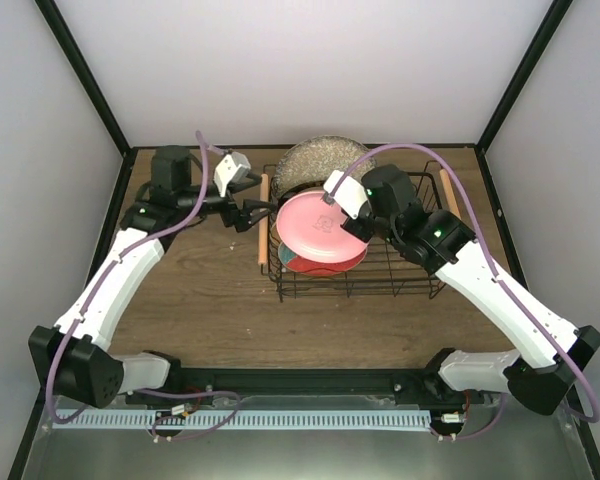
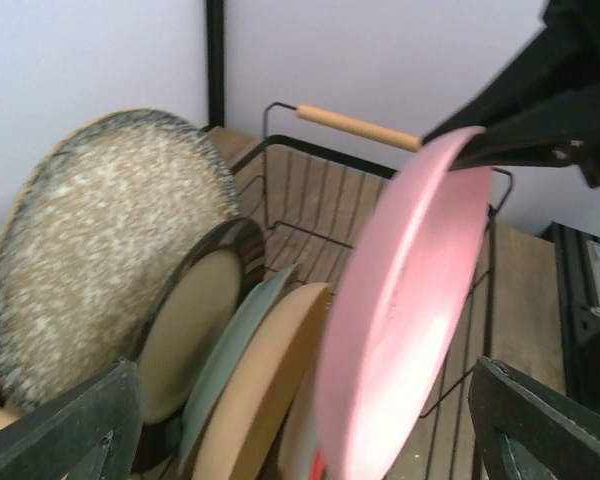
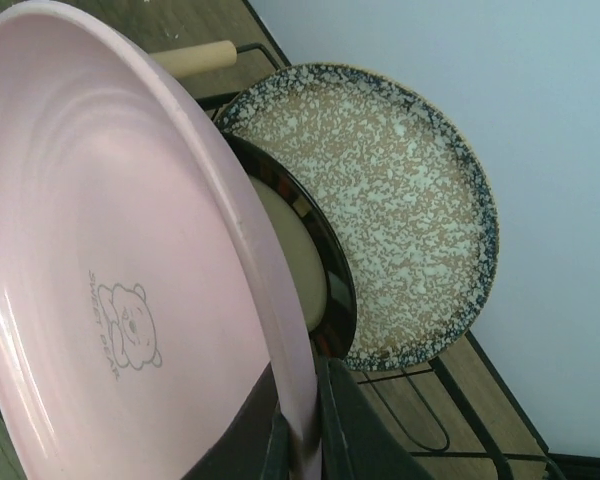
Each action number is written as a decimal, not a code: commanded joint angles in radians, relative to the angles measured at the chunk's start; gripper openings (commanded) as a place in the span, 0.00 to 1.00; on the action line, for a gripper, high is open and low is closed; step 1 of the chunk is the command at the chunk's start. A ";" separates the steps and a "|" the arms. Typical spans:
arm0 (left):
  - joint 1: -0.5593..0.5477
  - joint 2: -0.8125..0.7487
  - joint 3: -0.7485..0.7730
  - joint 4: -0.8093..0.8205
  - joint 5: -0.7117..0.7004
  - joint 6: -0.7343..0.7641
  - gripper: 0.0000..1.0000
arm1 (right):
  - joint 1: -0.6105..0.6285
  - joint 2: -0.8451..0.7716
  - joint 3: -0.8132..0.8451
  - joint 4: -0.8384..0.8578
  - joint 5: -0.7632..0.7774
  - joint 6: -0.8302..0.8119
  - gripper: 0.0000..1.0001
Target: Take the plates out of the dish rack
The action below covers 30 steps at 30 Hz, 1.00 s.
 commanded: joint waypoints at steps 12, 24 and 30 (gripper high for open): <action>-0.143 -0.030 -0.016 -0.006 0.001 0.173 0.86 | 0.007 -0.045 0.084 0.078 -0.035 0.073 0.01; -0.173 -0.007 -0.028 0.085 0.001 0.091 0.38 | 0.007 -0.077 0.116 0.096 -0.078 0.136 0.01; -0.173 0.001 -0.015 0.112 0.005 0.055 0.04 | 0.007 -0.091 0.093 0.119 -0.078 0.161 0.01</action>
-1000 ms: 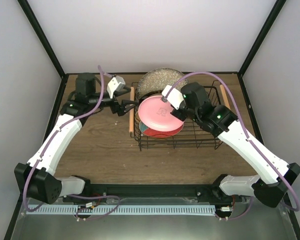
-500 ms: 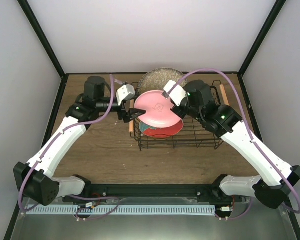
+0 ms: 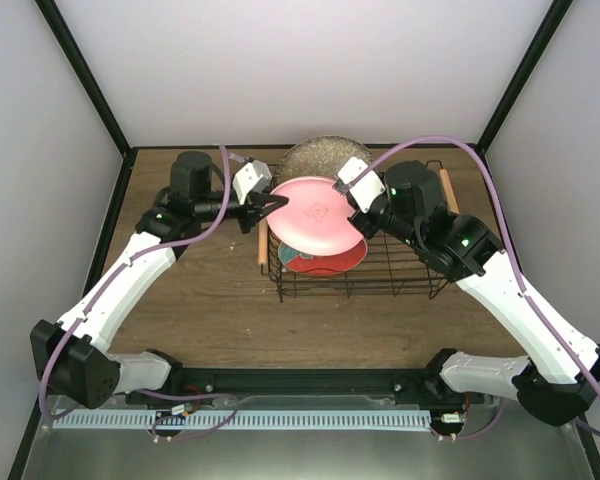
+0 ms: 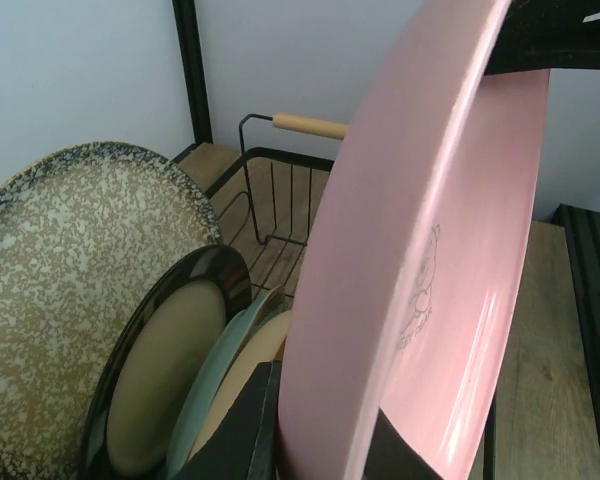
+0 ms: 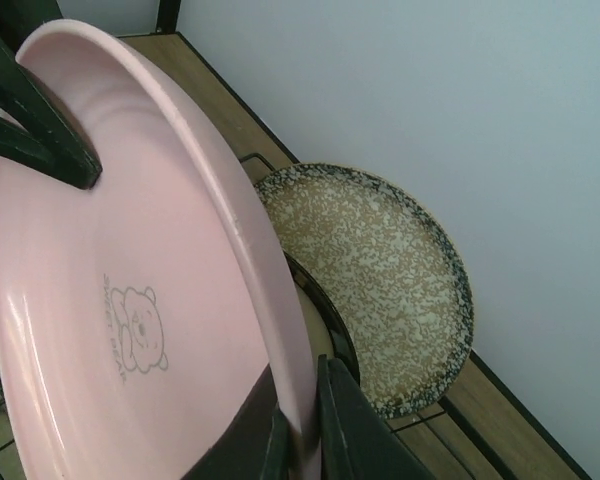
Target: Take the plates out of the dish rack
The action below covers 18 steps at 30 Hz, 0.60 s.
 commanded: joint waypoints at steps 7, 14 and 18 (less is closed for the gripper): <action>-0.018 0.005 0.044 0.085 0.036 -0.080 0.04 | -0.004 -0.039 -0.023 0.173 0.027 0.065 0.39; 0.086 0.021 0.141 0.152 -0.046 -0.223 0.04 | -0.004 -0.140 -0.118 0.374 0.115 0.073 0.99; 0.299 0.075 0.221 0.253 -0.034 -0.464 0.04 | -0.005 -0.170 -0.127 0.428 0.183 0.078 1.00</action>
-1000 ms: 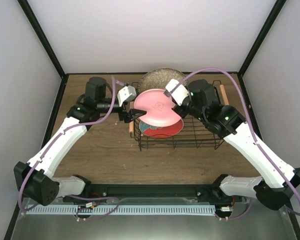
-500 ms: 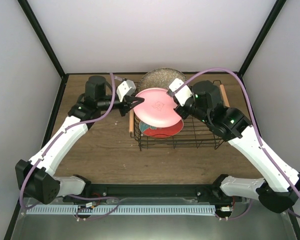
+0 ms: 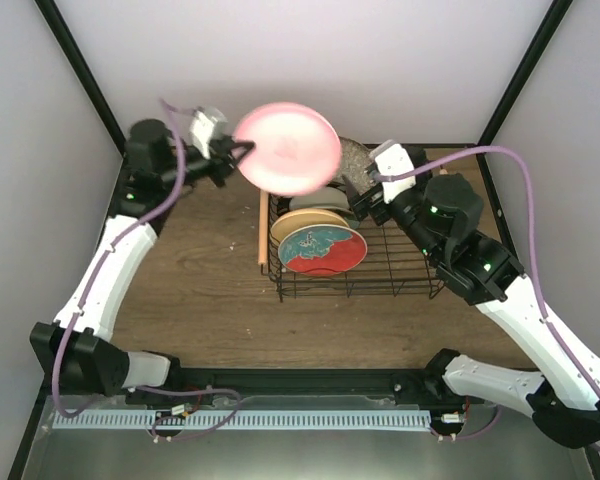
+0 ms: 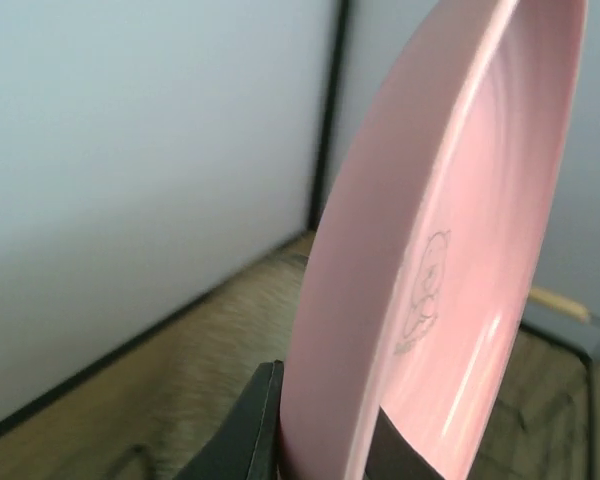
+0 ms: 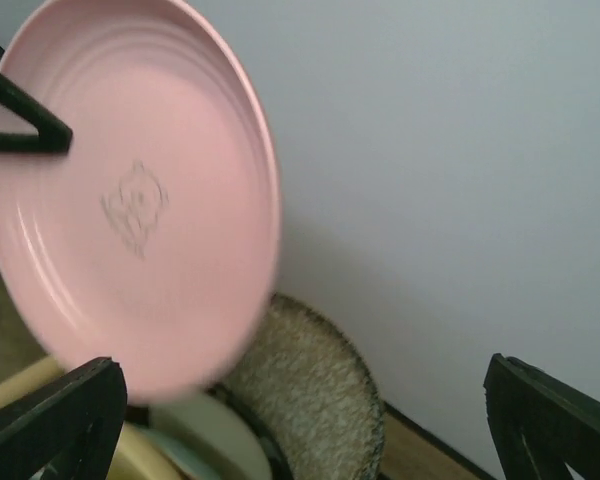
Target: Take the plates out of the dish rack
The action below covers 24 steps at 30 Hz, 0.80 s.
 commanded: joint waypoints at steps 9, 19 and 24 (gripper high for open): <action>0.517 0.188 -0.001 0.241 -0.118 -0.735 0.04 | -0.005 -0.048 -0.020 0.141 0.118 0.046 1.00; 0.526 0.356 -0.152 0.153 -0.370 -0.870 0.04 | -0.004 -0.028 0.011 0.067 0.145 0.107 1.00; 0.536 0.435 -0.150 0.142 -0.380 -0.912 0.04 | -0.004 -0.020 0.029 0.018 0.155 0.142 1.00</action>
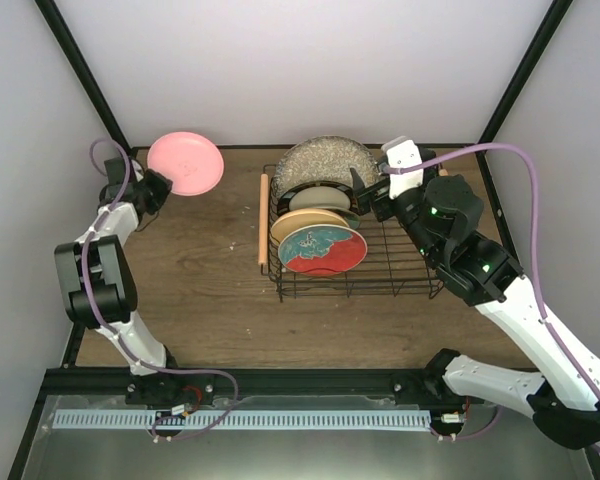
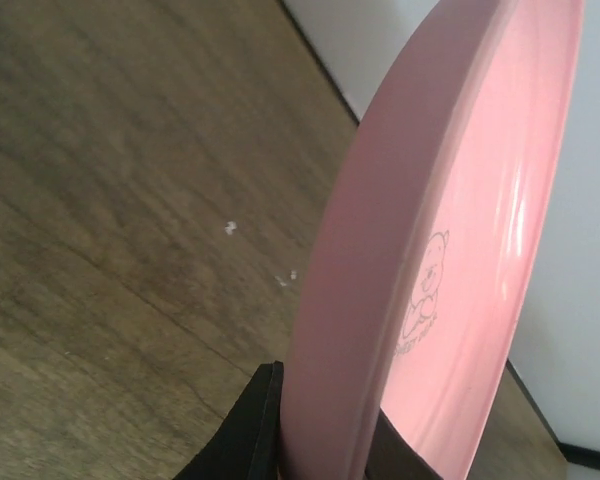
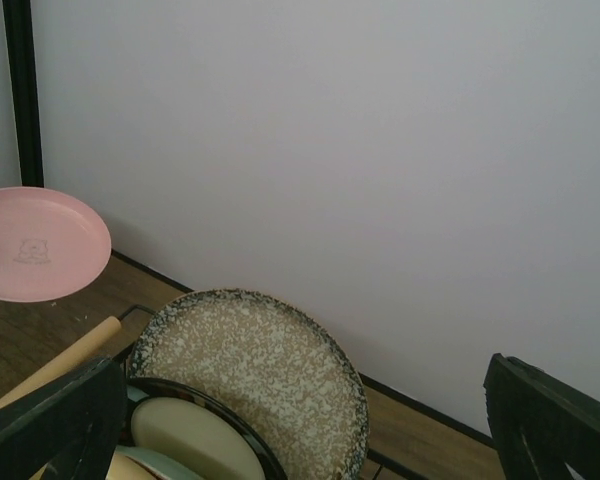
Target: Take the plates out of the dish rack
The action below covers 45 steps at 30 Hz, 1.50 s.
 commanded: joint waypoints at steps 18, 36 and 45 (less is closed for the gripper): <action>0.020 0.200 0.003 -0.051 0.031 -0.145 0.30 | -0.002 0.095 0.085 -0.140 0.014 0.110 1.00; 0.033 0.118 -0.035 -0.216 -0.032 -0.127 0.97 | -0.023 0.217 0.147 -0.257 -0.118 0.098 1.00; 0.037 -0.099 -0.041 -0.259 -0.075 0.002 0.98 | -0.055 0.228 0.137 -0.224 -0.160 0.120 1.00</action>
